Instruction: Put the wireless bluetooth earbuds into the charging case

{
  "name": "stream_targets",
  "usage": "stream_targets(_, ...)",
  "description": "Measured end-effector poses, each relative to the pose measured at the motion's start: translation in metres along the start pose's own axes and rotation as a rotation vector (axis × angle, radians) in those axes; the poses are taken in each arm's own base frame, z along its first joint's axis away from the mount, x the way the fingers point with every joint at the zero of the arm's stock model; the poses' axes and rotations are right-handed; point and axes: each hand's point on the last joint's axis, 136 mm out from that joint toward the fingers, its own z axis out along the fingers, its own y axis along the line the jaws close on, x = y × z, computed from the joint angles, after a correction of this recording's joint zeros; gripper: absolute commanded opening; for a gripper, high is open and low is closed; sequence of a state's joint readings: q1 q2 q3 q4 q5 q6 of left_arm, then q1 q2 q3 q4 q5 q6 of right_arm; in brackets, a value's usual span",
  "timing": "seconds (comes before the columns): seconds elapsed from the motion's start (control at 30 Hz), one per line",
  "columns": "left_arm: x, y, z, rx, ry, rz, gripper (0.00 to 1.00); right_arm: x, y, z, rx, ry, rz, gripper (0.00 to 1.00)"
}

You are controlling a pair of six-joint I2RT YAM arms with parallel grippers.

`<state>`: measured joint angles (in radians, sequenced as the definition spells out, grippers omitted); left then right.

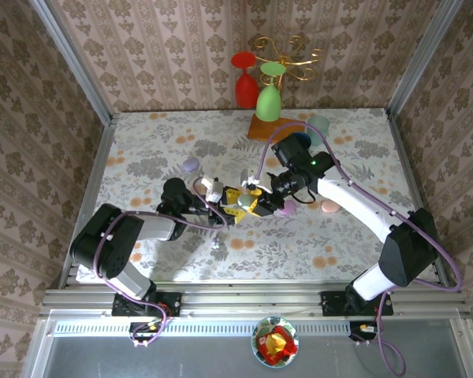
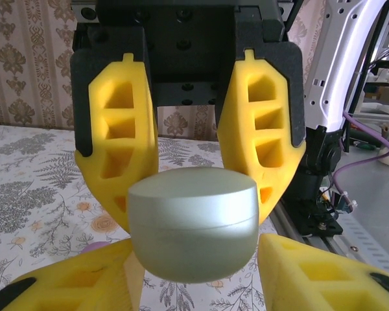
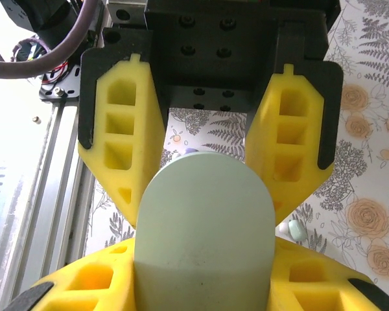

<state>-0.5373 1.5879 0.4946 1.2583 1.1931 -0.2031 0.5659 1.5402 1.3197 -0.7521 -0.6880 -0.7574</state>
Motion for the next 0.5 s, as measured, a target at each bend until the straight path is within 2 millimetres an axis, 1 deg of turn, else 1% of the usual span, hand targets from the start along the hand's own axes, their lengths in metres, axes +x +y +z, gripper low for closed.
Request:
stream_targets(0.2,0.0004,0.0022,0.0012,0.005,0.002,-0.017,0.46,0.0008,-0.0009,0.0008,-0.005,0.010,0.009,0.20)
stream_targets(0.5,0.0051,0.0059,0.0029,0.012,0.008,-0.060,0.46,0.0061,-0.0040,0.0030,-0.004,0.042,0.021,0.20)
